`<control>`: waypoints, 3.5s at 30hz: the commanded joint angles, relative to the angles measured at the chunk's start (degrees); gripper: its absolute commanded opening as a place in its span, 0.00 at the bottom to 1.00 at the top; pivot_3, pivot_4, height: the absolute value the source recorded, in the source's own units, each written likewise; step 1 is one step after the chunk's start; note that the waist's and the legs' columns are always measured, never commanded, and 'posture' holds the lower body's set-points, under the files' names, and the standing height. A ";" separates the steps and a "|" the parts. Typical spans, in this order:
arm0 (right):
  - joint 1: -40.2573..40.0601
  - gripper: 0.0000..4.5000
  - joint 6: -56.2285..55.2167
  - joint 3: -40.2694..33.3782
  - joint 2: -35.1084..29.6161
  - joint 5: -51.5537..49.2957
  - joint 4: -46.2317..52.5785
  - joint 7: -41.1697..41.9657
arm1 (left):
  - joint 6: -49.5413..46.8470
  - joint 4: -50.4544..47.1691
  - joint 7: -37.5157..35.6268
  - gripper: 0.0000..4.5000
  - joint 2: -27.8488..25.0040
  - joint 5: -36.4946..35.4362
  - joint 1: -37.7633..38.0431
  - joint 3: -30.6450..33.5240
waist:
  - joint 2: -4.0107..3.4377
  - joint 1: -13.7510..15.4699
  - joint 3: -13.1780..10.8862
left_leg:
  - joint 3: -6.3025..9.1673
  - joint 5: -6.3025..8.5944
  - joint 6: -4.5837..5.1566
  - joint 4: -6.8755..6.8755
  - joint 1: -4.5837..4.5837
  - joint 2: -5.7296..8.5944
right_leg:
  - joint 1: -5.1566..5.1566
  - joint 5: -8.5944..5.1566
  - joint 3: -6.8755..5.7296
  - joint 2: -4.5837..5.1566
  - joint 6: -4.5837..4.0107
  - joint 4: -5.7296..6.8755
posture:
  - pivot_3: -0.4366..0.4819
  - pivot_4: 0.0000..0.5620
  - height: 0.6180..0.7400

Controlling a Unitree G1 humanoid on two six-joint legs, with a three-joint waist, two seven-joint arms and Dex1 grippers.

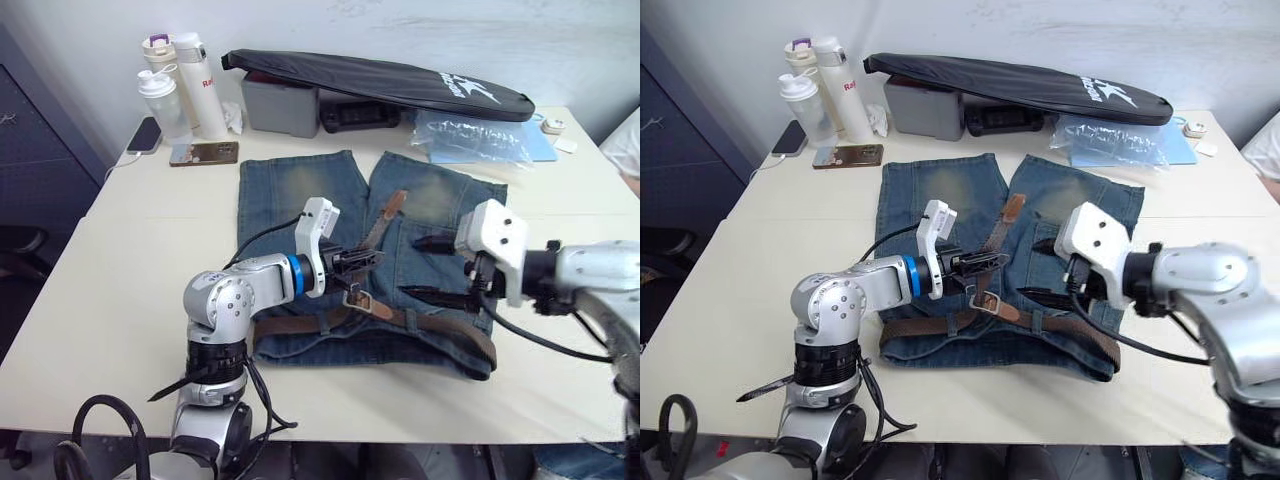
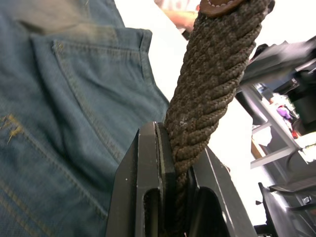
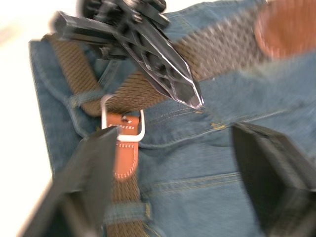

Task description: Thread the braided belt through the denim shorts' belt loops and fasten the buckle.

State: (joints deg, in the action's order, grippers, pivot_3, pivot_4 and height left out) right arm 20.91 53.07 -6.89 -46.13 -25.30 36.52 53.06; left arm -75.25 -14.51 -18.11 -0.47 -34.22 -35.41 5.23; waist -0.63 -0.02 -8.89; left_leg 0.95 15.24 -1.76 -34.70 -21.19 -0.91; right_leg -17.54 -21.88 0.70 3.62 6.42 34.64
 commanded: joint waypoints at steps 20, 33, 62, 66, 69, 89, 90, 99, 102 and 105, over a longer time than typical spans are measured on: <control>-9.28 0.01 -13.41 16.57 11.21 3.42 -11.19 -5.62 | -8.53 -4.85 12.81 0.00 7.35 -4.62 -3.46 16.96 | 0.06 -0.03 0.05 | -0.11 0.01 -0.21 0.07 0.06 0.02 | -0.03 0.01 -0.26 -0.10 0.09 -0.22 | 0.48 0.27 1.00; -7.20 0.01 -19.86 24.85 5.32 13.23 -17.45 -3.50 | -15.72 -7.16 14.47 0.00 7.31 -4.92 -0.26 25.31 | 0.28 -0.05 0.16 | -0.11 0.04 -0.36 0.06 0.15 0.03 | 0.01 0.01 -0.28 -0.14 0.11 -0.38 | 0.48 0.27 1.00; -0.94 0.01 -19.87 22.98 12.89 7.40 -19.80 0.12 | -16.24 -7.16 16.78 0.00 8.51 -2.20 6.09 32.39 | 0.41 -0.11 0.28 | -0.09 0.06 -0.41 0.28 0.13 -0.01 | 0.00 0.01 -0.28 -0.11 0.10 -0.61 | 0.48 0.27 1.00; -0.86 0.01 -20.67 23.59 13.76 7.88 -20.67 0.31 | -16.08 -6.73 16.74 0.00 8.09 -2.18 5.95 32.36 | 0.41 -0.13 0.28 | -0.09 0.05 -0.41 0.31 0.13 -0.02 | -0.01 0.01 -0.28 -0.10 0.10 -0.62 | 0.48 0.27 1.00; -0.82 0.01 -21.79 24.69 14.18 9.08 -22.26 0.54 | -15.91 -6.83 16.49 0.00 7.50 -2.11 6.36 31.33 | 0.41 -0.19 0.28 | -0.09 0.05 -0.41 0.32 0.14 -0.01 | -0.01 0.01 -0.27 -0.10 0.10 -0.63 | 0.48 0.27 1.00; 3.68 0.01 -18.46 33.42 14.14 14.65 -31.42 5.41 | -17.25 -4.35 9.67 0.00 2.20 -12.97 0.46 25.65 | 0.49 -1.06 0.43 | -0.16 0.01 -0.62 0.50 0.35 -0.11 | 0.03 0.02 -0.26 -0.10 0.09 -0.62 | 0.48 0.27 1.00; 3.88 0.01 -17.47 34.02 13.93 14.80 -31.44 5.71 | -17.25 -4.36 9.77 0.00 2.21 -13.89 0.49 25.17 | 0.48 -1.21 0.44 | -0.15 0.01 -0.62 0.50 0.36 -0.12 | 0.04 0.02 -0.26 -0.10 0.09 -0.62 | 0.48 0.27 1.00; 4.96 0.01 -6.13 37.54 14.14 16.04 -29.37 2.70 | -17.25 -2.26 11.84 0.00 2.38 -20.27 -0.75 21.59 | 0.56 -1.42 0.69 | -0.18 0.03 -0.65 0.56 0.58 -0.32 | 0.20 0.01 -0.21 -0.07 0.09 -0.64 | 0.48 0.27 1.00; 5.04 0.01 -5.11 39.28 13.70 16.87 -28.30 2.53 | -17.25 -1.58 10.73 0.00 1.96 -21.90 -1.73 18.47 | 0.59 -1.43 0.71 | -0.19 0.03 -0.65 0.56 0.60 -0.31 | 0.20 0.01 -0.21 -0.08 0.09 -0.65 | 0.48 0.27 1.00; 4.86 0.01 -3.17 40.20 14.09 17.75 -28.03 0.98 | -17.25 1.04 8.88 0.00 1.65 -22.33 -3.77 14.97 | 0.60 -1.49 0.75 | -0.20 0.03 -0.66 0.59 0.62 -0.31 | 0.22 0.01 -0.20 -0.08 0.09 -0.66 | 0.48 0.27 1.00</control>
State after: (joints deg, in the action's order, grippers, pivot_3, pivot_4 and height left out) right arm 29.28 44.00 25.95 -31.34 -10.91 12.99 55.16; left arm -93.05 -12.72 -6.44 0.76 -53.25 -36.53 22.01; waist -0.03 -1.51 -8.14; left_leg 0.71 15.28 -2.43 -34.09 -20.52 -1.21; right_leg -17.32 -21.87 0.52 3.54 6.50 33.98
